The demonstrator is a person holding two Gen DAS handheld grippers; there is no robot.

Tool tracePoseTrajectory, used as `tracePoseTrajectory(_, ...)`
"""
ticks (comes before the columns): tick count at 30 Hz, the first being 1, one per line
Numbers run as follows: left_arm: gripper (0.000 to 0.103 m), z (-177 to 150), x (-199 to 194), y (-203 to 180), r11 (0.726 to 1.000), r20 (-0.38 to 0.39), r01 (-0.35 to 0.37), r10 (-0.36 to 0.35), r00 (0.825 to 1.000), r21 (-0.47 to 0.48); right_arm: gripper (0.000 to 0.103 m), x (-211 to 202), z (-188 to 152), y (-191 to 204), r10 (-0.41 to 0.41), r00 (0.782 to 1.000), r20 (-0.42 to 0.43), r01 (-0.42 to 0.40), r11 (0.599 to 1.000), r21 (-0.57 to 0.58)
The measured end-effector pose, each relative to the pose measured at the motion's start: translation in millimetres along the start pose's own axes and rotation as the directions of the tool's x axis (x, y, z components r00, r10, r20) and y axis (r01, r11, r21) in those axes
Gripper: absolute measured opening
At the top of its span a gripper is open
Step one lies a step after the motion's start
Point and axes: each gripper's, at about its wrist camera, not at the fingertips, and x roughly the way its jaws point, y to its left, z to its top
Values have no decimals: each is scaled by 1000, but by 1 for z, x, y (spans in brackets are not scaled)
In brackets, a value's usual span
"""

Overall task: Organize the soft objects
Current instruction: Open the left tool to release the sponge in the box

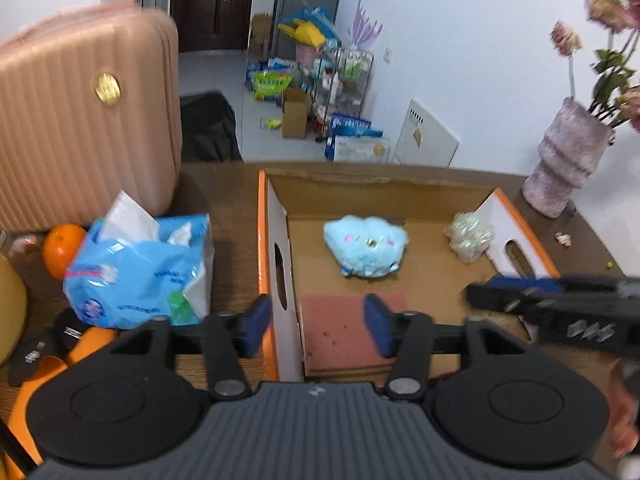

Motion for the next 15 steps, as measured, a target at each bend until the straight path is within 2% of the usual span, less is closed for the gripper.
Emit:
tracePoseTrajectory(2, 75, -3, -22, -2, 999, 54, -32, 31, 998, 20, 54, -33, 1, -3, -22, 997, 71, 24, 999, -24)
tracePoseTrajectory(3, 87, -6, -37, -3, 998, 105, -61, 58, 993, 22, 57, -52, 1, -5, -44, 993, 112, 49, 998, -42)
tracePoseTrajectory(4, 92, -10, -48, -5, 996, 147, -87, 83, 986, 23, 60, -69, -1, -7, -67, 986, 149, 77, 995, -62)
tracePoseTrajectory(5, 93, -15, -61, -7, 993, 189, -117, 110, 976, 29, 71, -83, -3, -7, -92, 979, 184, 107, 991, -74)
tracePoseTrajectory(6, 100, -19, -70, -10, 989, 213, -142, 131, 968, 37, 87, -99, -8, -10, -133, 964, 232, 156, 984, -81)
tracePoseTrajectory(7, 103, -24, -78, -12, 985, 239, -165, 151, 959, 41, 95, -111, -11, -13, -164, 949, 269, 191, 978, -79)
tracePoseTrajectory(8, 103, -30, -87, -16, 981, 280, -189, 172, 945, 37, 103, -125, -17, -17, -205, 924, 321, 238, 969, -65)
tracePoseTrajectory(11, 103, -47, -105, -25, 971, 352, -239, 215, 911, 26, 103, -155, -33, -26, -288, 867, 406, 320, 947, -11)
tracePoseTrajectory(13, 103, -58, -116, -30, 967, 378, -254, 228, 897, 20, 103, -172, -42, -32, -311, 849, 428, 332, 943, 27)
tracePoseTrajectory(15, 103, -66, -125, -34, 967, 387, -253, 224, 894, 23, 103, -185, -52, -36, -319, 839, 441, 333, 942, 49)
